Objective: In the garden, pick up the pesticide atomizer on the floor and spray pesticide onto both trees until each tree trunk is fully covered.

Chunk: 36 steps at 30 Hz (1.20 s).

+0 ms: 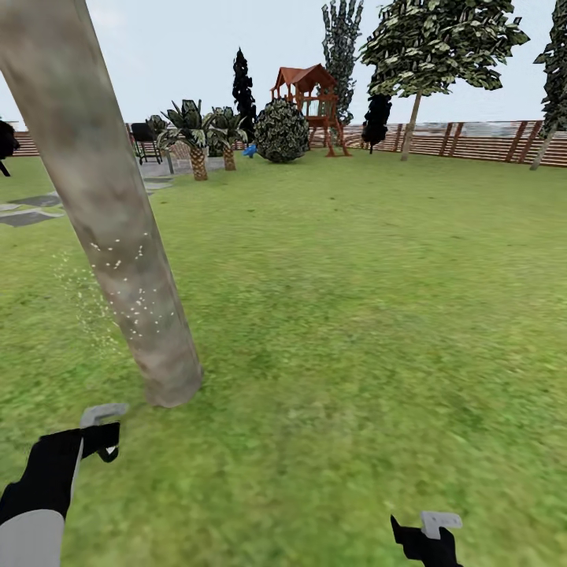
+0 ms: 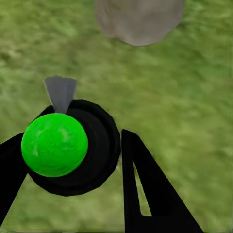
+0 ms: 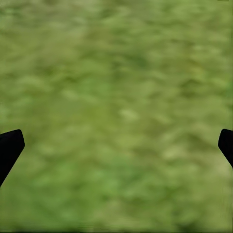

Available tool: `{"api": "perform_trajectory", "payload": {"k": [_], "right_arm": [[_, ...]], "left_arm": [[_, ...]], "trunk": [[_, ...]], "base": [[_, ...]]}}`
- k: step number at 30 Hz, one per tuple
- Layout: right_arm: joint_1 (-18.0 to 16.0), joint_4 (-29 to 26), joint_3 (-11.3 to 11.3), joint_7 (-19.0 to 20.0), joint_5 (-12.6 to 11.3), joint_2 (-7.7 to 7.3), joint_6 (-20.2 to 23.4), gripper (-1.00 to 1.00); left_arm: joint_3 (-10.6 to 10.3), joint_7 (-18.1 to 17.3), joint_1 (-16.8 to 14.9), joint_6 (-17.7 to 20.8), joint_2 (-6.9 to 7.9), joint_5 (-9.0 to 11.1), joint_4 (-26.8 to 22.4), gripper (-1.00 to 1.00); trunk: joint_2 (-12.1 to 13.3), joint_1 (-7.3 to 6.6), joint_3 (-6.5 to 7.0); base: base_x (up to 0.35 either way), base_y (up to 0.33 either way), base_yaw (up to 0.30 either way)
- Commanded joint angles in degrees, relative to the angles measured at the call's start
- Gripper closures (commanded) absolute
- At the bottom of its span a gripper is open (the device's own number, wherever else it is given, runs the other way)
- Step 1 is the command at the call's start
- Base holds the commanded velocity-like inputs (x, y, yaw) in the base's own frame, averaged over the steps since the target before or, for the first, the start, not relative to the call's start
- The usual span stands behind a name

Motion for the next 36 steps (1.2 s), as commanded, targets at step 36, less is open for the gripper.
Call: {"api": "perform_trajectory", "payload": {"k": [36], "right_arm": [[0.02,0.0,-0.07,-0.31,1.15,0.09,-0.08,-1.0]], "left_arm": [[-6.68,16.8,-0.11,0.24,-6.02,6.33,1.69,1.0]], "trunk": [[0.0,0.0,0.0]], "base": [[0.109,-0.176,0.1]]}}
